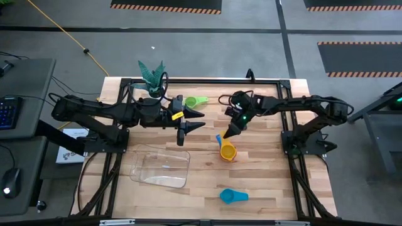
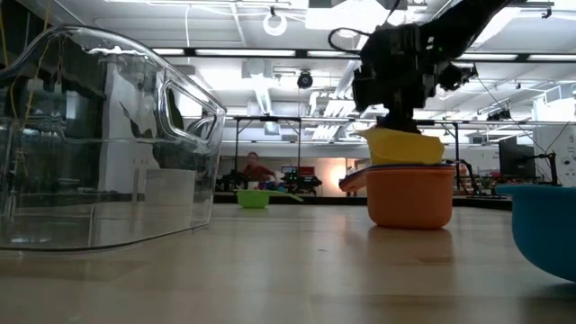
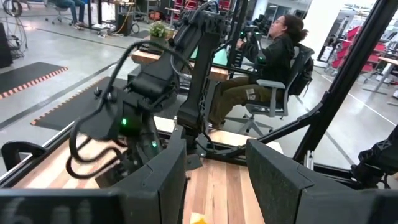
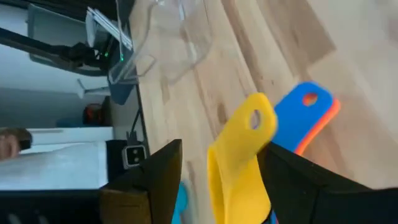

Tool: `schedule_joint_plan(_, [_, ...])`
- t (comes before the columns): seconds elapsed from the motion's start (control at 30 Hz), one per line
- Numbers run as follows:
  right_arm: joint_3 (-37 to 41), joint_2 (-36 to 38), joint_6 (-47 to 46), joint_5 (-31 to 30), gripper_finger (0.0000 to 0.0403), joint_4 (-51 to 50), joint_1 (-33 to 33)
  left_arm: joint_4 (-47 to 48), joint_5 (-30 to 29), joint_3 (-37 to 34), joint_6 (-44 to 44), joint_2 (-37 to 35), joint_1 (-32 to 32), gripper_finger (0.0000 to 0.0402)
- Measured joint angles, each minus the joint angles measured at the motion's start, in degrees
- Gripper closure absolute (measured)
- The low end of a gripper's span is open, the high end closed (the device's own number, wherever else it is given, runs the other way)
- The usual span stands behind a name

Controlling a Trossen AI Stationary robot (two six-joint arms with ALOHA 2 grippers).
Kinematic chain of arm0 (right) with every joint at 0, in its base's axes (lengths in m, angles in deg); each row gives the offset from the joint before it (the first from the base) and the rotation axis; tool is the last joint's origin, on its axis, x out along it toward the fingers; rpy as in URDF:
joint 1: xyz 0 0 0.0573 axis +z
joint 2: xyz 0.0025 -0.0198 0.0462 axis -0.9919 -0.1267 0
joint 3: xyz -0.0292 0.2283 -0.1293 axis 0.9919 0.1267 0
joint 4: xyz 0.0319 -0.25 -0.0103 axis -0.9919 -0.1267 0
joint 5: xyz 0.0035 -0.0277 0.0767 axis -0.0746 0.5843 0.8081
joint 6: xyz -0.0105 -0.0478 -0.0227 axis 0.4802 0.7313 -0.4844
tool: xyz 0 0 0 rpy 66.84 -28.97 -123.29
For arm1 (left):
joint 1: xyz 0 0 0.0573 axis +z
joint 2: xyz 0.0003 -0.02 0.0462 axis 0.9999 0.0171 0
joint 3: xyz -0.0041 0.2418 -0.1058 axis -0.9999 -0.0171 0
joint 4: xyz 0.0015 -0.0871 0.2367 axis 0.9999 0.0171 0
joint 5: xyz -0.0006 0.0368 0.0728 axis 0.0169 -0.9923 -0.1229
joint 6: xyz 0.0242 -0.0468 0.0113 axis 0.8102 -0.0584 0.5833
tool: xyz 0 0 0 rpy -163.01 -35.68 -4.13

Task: Nest measuring cups in basket
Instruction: Stack the yellow measuring cup on top of the blue measuring cup, then move the green measuring cup to the center of the table

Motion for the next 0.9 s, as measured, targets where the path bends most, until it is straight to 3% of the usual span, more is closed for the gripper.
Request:
schedule_joint_plan(0.43, [-7.5,7.6,4.6,-5.9,0.0202,-5.6,-3.9,0.0,0.0,0.0,1.9,0.0,0.0,0.0245])
schedule_joint_plan(0.6, [-9.3,11.7,6.8,-12.0,0.0202,-10.3,-5.1,1.7,0.0,0.0,3.7,-0.9,0.0,0.0245])
schedule_joint_plan(0.9, [-8.1,19.5,8.5,-28.0,0.0202,-27.7,-3.7,19.1,-7.1,0.1,4.5,-8.8,1.5,0.0245])
